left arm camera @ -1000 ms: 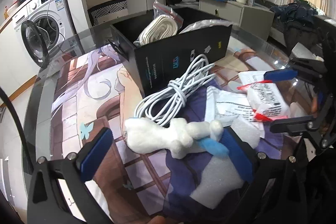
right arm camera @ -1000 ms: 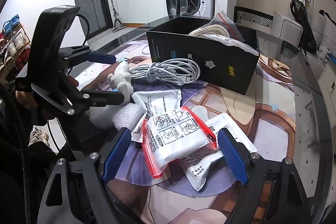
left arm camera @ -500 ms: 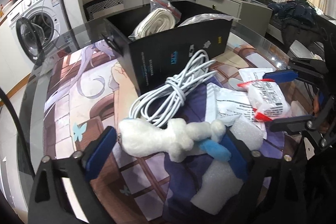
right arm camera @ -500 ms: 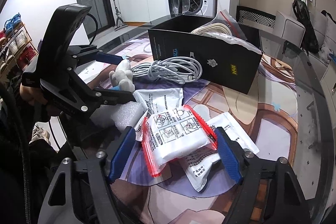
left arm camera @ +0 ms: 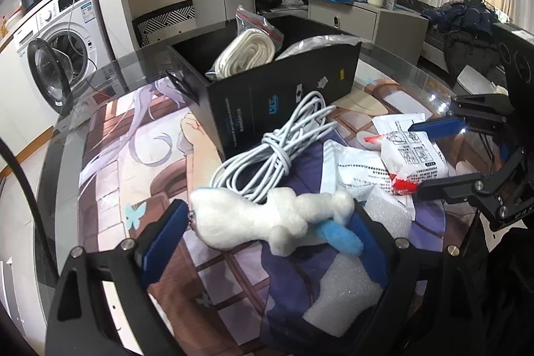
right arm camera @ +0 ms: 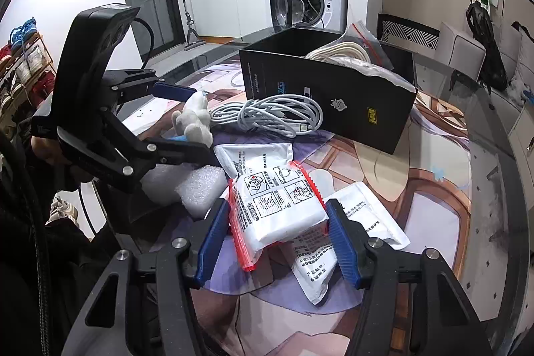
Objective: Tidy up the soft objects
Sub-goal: 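Grasp the medical packet with the right tool while the left tool grasps the white plush toy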
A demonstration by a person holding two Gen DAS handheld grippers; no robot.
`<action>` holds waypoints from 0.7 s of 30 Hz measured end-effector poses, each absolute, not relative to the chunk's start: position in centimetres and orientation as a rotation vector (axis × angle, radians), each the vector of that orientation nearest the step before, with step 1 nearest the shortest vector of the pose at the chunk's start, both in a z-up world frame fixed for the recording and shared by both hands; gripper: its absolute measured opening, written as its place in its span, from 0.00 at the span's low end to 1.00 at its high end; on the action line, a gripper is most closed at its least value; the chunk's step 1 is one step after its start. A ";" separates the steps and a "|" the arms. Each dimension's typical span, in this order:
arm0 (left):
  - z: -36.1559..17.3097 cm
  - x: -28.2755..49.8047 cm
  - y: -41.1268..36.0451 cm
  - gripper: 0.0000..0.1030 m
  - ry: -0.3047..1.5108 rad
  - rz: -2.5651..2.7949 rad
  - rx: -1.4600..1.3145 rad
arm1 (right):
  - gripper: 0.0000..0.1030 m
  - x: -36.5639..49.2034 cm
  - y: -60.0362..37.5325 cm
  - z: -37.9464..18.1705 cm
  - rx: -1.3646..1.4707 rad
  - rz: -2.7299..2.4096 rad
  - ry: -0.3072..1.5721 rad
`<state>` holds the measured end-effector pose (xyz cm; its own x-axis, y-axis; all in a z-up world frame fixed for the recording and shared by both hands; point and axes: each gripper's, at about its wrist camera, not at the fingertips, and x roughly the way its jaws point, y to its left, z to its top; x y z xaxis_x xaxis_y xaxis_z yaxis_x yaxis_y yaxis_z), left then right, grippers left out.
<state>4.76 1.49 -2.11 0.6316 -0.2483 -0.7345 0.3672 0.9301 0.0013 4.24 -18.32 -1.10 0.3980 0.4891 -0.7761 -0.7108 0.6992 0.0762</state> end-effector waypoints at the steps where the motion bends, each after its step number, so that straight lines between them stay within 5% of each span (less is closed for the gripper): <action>1: -1.9 4.7 1.6 0.90 0.808 -0.353 0.152 | 0.58 4.2 -18.4 -1.1 -0.285 0.772 0.870; 21: 2.5 4.4 3.1 0.90 0.664 -0.292 0.053 | 0.58 4.9 -20.0 3.0 -0.183 0.714 0.749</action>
<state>4.40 3.07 2.54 0.7483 -0.2504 -0.6142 0.2844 0.9577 -0.0440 4.90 -19.96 2.99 0.5125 0.5273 -0.6777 -0.6519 0.7527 0.0926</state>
